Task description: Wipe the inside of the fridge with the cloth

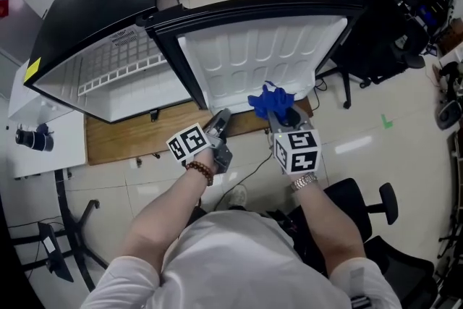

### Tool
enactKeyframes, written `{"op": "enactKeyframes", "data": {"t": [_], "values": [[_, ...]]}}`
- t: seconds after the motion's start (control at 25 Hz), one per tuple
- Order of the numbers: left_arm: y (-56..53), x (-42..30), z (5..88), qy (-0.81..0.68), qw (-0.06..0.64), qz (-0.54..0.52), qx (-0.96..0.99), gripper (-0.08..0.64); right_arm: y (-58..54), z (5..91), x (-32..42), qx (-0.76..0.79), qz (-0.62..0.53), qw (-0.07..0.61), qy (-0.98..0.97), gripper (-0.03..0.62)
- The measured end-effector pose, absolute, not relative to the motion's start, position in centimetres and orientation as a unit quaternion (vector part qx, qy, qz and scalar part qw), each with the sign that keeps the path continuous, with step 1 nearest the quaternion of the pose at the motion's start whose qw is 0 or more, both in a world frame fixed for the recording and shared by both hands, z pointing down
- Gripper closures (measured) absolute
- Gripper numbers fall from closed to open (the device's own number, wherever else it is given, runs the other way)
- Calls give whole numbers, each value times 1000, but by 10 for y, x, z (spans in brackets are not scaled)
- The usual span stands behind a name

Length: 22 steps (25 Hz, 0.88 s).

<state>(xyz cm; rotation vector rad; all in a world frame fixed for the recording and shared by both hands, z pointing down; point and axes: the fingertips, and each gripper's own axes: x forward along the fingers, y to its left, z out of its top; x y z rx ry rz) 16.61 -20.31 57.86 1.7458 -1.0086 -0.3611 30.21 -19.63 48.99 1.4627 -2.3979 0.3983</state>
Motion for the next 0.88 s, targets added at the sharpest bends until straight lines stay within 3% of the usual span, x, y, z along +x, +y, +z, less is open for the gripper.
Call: {"op": "enactKeyframes", "data": {"t": [0.2, 0.4, 0.68, 0.88], "values": [[-184, 169, 566, -403, 513, -120, 748, 460, -190, 476, 273, 484, 132, 145, -853, 486], [-166, 143, 534, -414, 461, -98, 779, 460, -176, 453, 228, 450, 116, 130, -876, 486], [-157, 65, 474, -484, 336, -66, 806, 465, -164, 423, 154, 404, 91, 119, -902, 485], [-133, 1, 430, -524, 237, -24, 818, 520, -140, 408, 93, 387, 83, 117, -911, 485]]}}
